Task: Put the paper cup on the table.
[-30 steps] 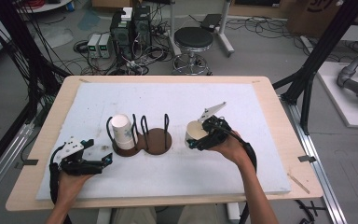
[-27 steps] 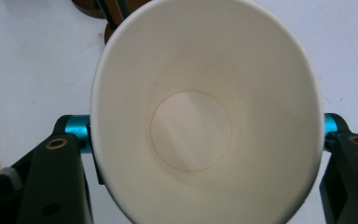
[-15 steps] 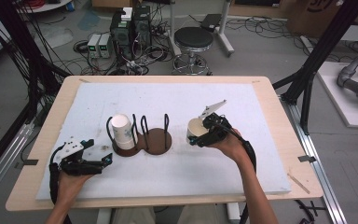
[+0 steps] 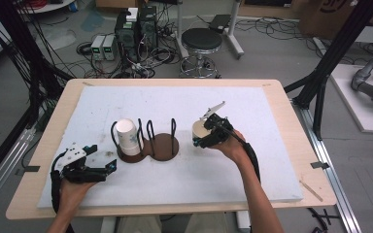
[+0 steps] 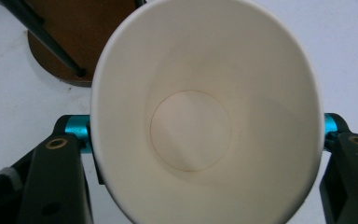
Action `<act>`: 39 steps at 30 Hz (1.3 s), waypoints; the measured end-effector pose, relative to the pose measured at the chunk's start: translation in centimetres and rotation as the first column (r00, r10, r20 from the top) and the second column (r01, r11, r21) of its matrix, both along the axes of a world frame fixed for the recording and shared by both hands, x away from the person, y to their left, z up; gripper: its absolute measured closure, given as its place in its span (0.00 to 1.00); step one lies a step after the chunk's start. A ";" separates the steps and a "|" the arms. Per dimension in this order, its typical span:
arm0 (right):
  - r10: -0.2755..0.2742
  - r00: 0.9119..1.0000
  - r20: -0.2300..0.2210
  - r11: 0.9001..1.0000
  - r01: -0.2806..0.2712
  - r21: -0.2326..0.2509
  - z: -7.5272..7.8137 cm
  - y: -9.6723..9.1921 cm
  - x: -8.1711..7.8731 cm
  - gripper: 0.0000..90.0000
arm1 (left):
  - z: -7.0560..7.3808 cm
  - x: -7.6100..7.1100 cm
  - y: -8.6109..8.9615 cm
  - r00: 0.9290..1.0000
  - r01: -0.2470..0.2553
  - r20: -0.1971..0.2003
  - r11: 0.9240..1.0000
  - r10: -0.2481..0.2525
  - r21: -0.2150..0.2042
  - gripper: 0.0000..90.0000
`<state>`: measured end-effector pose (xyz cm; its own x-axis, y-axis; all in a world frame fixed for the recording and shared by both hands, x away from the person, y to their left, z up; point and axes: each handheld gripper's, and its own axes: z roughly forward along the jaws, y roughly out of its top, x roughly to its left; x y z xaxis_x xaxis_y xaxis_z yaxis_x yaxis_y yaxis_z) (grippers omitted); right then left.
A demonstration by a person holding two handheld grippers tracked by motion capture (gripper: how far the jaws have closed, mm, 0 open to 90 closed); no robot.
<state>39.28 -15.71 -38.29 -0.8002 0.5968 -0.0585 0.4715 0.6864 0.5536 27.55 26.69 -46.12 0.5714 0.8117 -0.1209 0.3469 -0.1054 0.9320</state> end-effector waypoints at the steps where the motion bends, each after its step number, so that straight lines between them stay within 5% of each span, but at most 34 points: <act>1: -0.001 1.000 0.001 1.000 0.001 -0.006 -0.1 0.1 0.1 0.34 | 0.0 0.0 0.0 1.000 0.001 0.000 1.000 -0.001 0.000 0.02; 13: -0.010 1.000 -0.008 0.998 0.010 -0.065 -2.2 1.8 1.2 0.33 | 0.0 0.0 -0.1 1.000 0.001 -0.002 1.000 -0.001 0.005 0.02; 19: -0.037 0.999 -0.008 0.999 0.036 -0.018 -2.5 1.4 1.1 0.33 | 0.0 0.0 -0.1 1.000 -0.001 -0.003 1.000 0.001 0.006 0.02; 25: -0.045 0.999 -0.006 0.998 0.045 -0.032 -2.6 1.5 1.1 0.27 | 0.0 0.0 -0.1 1.000 0.000 -0.003 1.000 0.000 0.012 0.02; 27: -0.058 0.998 -0.009 0.997 0.057 -0.059 -3.2 1.6 1.3 0.16 | 0.0 0.0 -0.1 1.000 0.001 -0.003 1.000 -0.001 0.006 0.02; 39: -0.068 0.998 -0.017 0.998 0.068 -0.003 -3.7 0.8 1.0 0.15 | 0.0 0.0 -0.1 1.000 0.000 -0.005 1.000 0.000 0.000 0.02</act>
<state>40.24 -14.89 -41.97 -0.7589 0.6496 -0.0468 0.5262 0.6539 0.5437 27.60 26.64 -46.14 0.5704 0.8120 -0.1241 0.3519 -0.1050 0.9301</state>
